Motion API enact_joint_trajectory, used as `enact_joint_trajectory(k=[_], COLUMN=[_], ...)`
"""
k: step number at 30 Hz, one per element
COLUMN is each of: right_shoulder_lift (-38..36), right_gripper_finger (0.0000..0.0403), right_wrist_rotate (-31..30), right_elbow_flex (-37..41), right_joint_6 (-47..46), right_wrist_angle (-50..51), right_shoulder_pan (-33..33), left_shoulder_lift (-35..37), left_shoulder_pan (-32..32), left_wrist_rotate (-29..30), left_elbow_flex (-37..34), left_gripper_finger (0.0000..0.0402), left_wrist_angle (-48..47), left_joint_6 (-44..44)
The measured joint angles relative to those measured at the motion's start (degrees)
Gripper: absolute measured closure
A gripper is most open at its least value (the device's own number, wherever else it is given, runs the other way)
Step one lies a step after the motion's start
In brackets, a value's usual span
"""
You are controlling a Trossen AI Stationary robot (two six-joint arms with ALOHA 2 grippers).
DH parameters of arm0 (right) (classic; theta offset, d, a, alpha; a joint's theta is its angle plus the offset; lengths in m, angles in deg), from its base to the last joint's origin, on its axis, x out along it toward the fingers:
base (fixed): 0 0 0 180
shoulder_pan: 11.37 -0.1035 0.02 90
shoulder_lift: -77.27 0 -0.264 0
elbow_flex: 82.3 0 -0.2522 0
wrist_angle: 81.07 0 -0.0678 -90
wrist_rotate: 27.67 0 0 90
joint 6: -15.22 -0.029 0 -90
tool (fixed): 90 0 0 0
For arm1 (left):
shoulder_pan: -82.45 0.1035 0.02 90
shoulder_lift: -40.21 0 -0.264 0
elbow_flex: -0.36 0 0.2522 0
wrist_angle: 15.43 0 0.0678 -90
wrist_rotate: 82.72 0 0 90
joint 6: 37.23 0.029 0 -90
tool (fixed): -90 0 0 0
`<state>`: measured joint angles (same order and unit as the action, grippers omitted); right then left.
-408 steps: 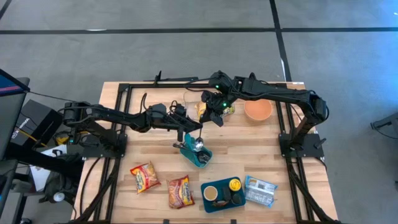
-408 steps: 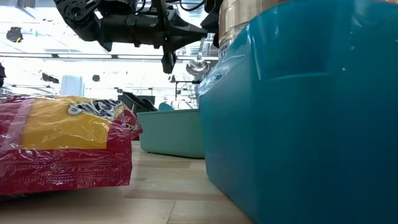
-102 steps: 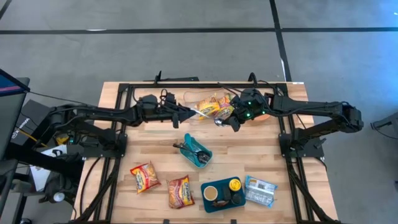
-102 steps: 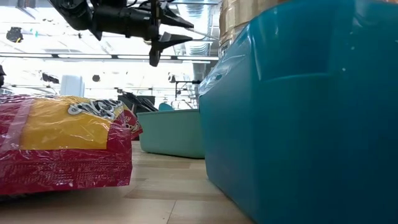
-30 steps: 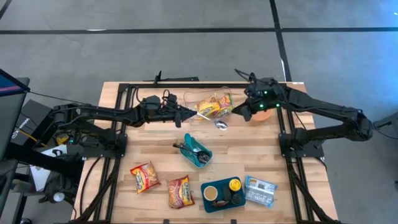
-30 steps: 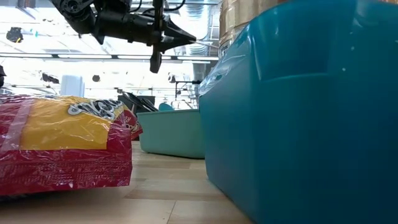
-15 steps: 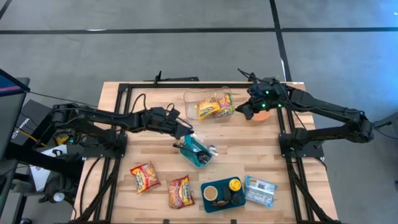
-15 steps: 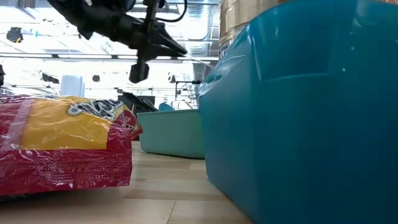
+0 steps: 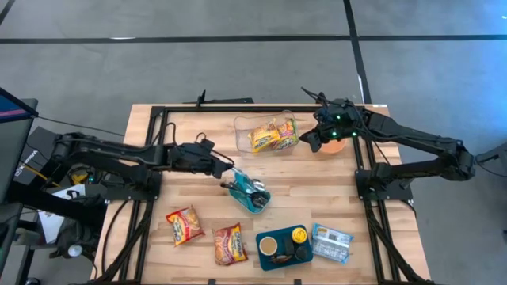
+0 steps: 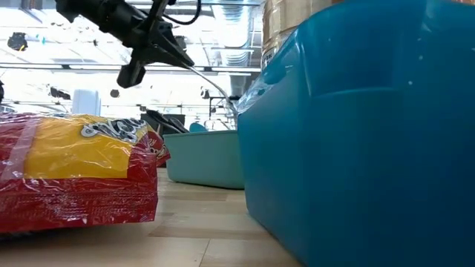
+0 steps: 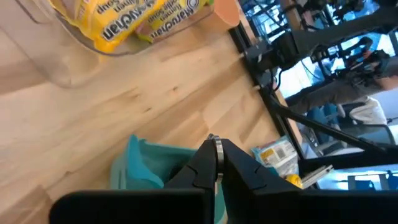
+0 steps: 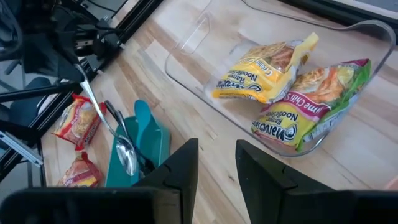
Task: Pick & Place Food Item
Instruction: Put the silver spoon into the green bin
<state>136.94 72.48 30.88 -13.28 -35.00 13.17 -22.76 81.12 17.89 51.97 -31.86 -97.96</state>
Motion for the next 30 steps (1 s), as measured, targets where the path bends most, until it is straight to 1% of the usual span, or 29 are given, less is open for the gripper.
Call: enact_joint_trajectory(k=[9, 21, 26, 30], right_shoulder_lift=[0.35, 0.35, 0.35, 0.35], right_gripper_finger=[0.0301, 0.0301, 0.0301, 0.0301], right_wrist_rotate=[0.00, 0.02, 0.02, 0.02], right_elbow_flex=[0.00, 0.00, 0.00, 0.00], right_joint_6=[0.05, 0.05, 0.05, 0.05], right_wrist_angle=[-0.19, -0.21, -0.27, -0.68], right_shoulder_pan=[-0.03, -0.03, -0.03, -0.03], left_shoulder_lift=[-3.72, -4.27, -5.82, -7.51], left_shoulder_pan=[-1.33, -2.03, -2.20, -2.88], left_wrist_rotate=[0.76, 0.76, -0.57, -0.96], left_elbow_flex=[-1.42, -2.05, -2.08, -2.08], left_gripper_finger=[0.0399, 0.0397, 0.0397, 0.0399], left_wrist_angle=[0.06, 0.28, 0.84, 3.00], left_joint_6=[-2.52, -3.93, -4.31, -4.31])
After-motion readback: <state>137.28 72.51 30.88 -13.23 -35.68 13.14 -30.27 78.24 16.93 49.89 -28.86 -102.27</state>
